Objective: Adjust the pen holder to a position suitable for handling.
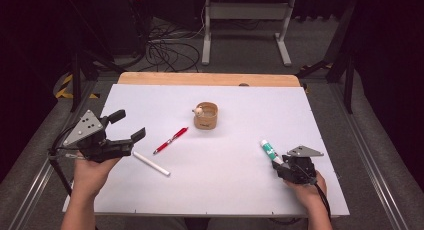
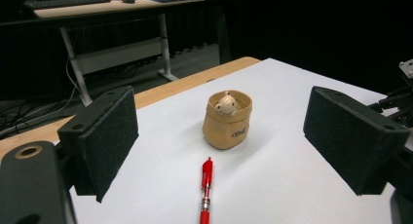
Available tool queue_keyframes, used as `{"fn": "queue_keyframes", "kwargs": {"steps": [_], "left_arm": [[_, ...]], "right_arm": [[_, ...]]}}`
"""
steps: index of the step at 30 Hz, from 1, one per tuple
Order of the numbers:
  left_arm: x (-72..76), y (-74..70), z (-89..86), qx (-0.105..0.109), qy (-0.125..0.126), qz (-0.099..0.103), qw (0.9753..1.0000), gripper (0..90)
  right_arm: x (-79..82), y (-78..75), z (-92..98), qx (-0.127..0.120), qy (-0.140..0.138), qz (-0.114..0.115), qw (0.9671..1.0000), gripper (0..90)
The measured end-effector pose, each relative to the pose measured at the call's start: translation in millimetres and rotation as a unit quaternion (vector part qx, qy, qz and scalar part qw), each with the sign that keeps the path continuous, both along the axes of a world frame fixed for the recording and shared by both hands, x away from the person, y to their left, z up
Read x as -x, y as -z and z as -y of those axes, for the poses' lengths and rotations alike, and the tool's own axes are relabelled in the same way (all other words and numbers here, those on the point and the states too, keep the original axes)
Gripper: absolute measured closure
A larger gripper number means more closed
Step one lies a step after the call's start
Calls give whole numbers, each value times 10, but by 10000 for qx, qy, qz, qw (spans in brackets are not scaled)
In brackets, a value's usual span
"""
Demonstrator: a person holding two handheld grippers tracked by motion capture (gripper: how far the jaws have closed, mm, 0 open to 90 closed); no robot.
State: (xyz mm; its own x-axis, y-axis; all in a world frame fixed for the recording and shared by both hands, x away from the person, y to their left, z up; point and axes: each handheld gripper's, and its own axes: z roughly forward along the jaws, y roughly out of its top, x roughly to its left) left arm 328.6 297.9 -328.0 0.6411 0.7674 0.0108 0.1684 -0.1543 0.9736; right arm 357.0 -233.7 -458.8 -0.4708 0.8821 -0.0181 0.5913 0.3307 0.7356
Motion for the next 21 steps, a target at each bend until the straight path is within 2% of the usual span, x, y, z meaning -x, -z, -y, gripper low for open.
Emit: {"fn": "queue_keyframes", "kwargs": {"steps": [14, 19, 21], "left_arm": [[-16, 23, 25, -8, 21, -44, 10000, 137], [-19, 31, 56, -34, 66, -54, 10000, 139], [-16, 29, 68, -45, 84, -42, 9999, 139]], "right_arm": [[33, 27, -4, -18, 94, 108, 9999, 570], [35, 30, -8, -11, 33, 134, 9999, 649], [34, 31, -5, -25, 31, 133, 9999, 652]]}}
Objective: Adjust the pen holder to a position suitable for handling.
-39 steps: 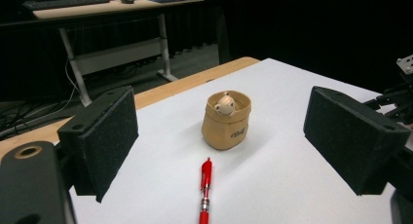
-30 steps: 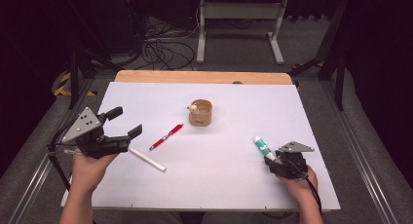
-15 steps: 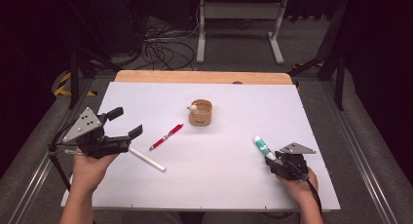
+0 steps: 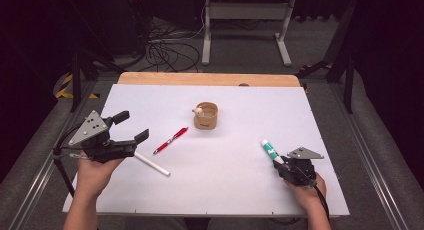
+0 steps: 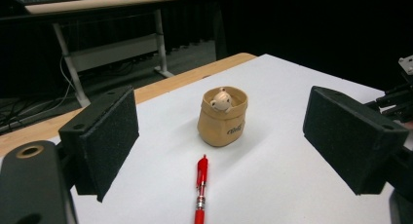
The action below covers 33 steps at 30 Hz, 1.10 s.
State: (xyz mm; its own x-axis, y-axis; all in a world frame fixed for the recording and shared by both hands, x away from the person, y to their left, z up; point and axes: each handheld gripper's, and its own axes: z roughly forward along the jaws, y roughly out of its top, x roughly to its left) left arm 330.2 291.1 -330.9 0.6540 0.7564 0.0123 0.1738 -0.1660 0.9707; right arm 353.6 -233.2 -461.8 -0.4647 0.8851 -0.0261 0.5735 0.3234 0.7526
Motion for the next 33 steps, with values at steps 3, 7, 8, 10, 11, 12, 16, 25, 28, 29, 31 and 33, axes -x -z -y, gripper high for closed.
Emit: {"fn": "queue_keyframes", "kwargs": {"steps": [3, 7, 8, 10, 11, 12, 16, 25, 28, 29, 31, 33], "left_arm": [[1, 1, 10, -5, 10, -1, 10000, 139], [-1, 2, 11, -8, 14, -2, 10000, 140], [0, 2, 10, -6, 17, -6, 10000, 140], [-1, 3, 10, -11, 20, -6, 10000, 140], [-4, 5, 6, -29, 23, 0, 10000, 140], [-4, 7, 6, -19, 13, -8, 10000, 140], [-6, 10, 9, -19, 20, -11, 10000, 142], [-14, 34, 42, -41, 55, -33, 10000, 143], [-18, 47, 52, -63, 72, -32, 9999, 145], [-18, 47, 52, -63, 72, -32, 9999, 146], [-24, 57, 57, -78, 84, -37, 9999, 146], [-33, 70, 68, -98, 90, -49, 9999, 146]], "right_arm": [[-4, -2, 5, -27, -1, -11, 10000, 653], [-11, -6, 13, -36, -40, 3, 10000, 655], [-15, -11, 13, -47, -65, 17, 10000, 656], [-19, -23, 5, -99, -112, 90, 9998, 656], [-16, -38, -5, -104, -135, 123, 9998, 656], [-15, -54, -15, -95, -157, 164, 9997, 657], [-5, -107, -39, -159, -231, 297, 9992, 658], [-9, -209, -99, -216, -385, 584, 9973, 659], [-15, -247, -135, -283, -441, 615, 9967, 659], [-23, -263, -146, -261, -474, 652, 9964, 659], [-40, -303, -174, -285, -517, 690, 9959, 659], [-57, -344, -198, -295, -585, 738, 9951, 659]]}}
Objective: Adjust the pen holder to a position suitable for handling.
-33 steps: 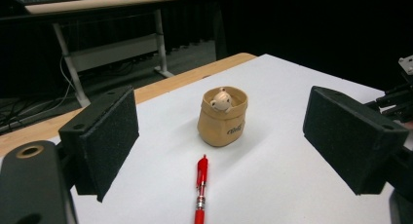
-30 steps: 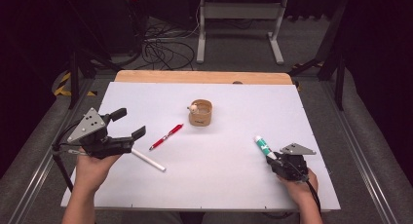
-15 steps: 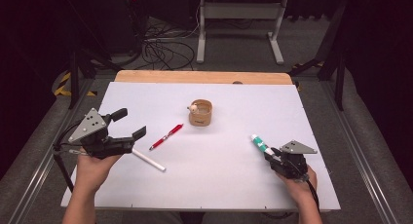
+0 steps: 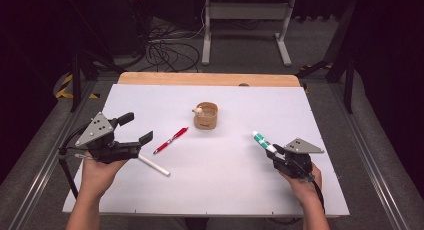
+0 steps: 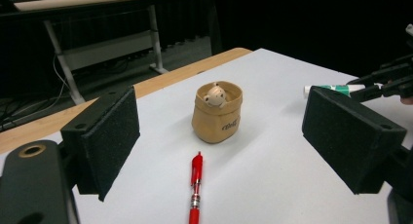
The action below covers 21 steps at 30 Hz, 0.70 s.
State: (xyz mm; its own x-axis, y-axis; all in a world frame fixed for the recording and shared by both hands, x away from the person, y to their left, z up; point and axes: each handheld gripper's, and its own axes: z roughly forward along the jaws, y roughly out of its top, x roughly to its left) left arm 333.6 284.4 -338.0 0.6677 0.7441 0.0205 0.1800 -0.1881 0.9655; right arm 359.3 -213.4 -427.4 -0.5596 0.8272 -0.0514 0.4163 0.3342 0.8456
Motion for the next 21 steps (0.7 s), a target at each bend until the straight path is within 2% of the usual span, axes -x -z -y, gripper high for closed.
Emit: {"fn": "queue_keyframes", "kwargs": {"steps": [10, 21], "left_arm": [[-9, 14, 22, -39, -6, 23, 10000, 147], [-5, 17, 89, -118, 31, 59, 9999, 149]], "right_arm": [[-95, -194, -120, -177, -273, 180, 9993, 659], [-153, -362, -238, -257, -473, 312, 9981, 659]]}}
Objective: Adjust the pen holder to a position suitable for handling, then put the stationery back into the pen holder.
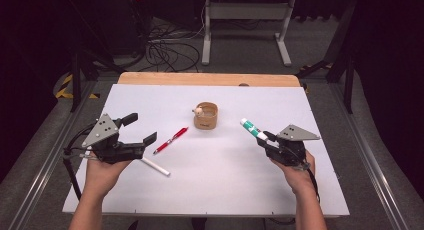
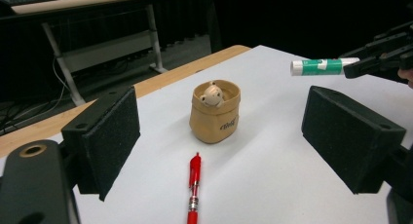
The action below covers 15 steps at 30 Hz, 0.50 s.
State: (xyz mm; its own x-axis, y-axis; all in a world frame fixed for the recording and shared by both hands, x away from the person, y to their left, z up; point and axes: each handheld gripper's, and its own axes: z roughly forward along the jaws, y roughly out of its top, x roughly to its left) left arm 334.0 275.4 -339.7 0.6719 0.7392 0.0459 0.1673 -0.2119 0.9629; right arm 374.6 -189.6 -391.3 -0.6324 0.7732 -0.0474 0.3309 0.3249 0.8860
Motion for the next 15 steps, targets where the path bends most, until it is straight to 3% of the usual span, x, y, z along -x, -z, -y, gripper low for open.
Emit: {"fn": "queue_keyframes", "kwargs": {"steps": [9, 15], "left_arm": [[-14, 22, 82, -76, 78, -17, 9999, 150], [-44, 62, 165, -241, 143, -18, 9996, 156]], "right_arm": [[-7, -93, -29, -27, -114, 57, 9999, 659], [-19, -157, -58, -57, -228, 80, 9997, 660]]}}
